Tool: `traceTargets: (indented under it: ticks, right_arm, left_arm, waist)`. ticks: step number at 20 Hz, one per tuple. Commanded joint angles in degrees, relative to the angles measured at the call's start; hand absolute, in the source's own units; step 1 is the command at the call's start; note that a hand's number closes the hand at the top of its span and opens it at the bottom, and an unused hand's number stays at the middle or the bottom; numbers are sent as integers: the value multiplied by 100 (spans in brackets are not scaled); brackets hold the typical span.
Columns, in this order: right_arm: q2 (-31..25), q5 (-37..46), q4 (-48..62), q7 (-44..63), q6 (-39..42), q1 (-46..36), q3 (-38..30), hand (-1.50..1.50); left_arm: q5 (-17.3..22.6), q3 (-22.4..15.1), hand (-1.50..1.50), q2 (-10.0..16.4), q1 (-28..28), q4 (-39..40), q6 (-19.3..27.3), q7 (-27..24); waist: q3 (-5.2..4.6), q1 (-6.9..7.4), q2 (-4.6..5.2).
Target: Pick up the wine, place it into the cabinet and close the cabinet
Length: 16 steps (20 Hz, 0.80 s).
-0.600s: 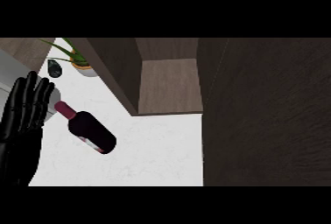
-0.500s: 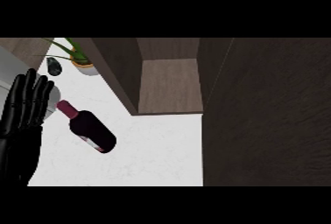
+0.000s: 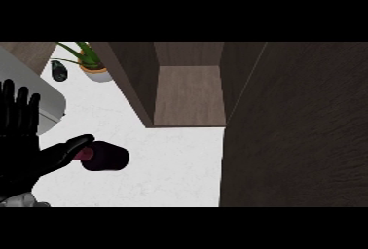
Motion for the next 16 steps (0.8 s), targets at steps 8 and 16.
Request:
traceTargets:
  ticks: [8,16]
  right_arm:
    - [-148,-297,-1480,1995,-310,-469,135,-150]
    - [-230,-349,-2125,3442,-847,-1282,117,-150]
  left_arm:
    - [-1133,-63,-150,326,-1614,-613,1063,2739]
    - [-1880,-317,-150,234,-1844,-626,1317,3384]
  waist:
    - [-9,49,6]
    - [-12,27,-3]
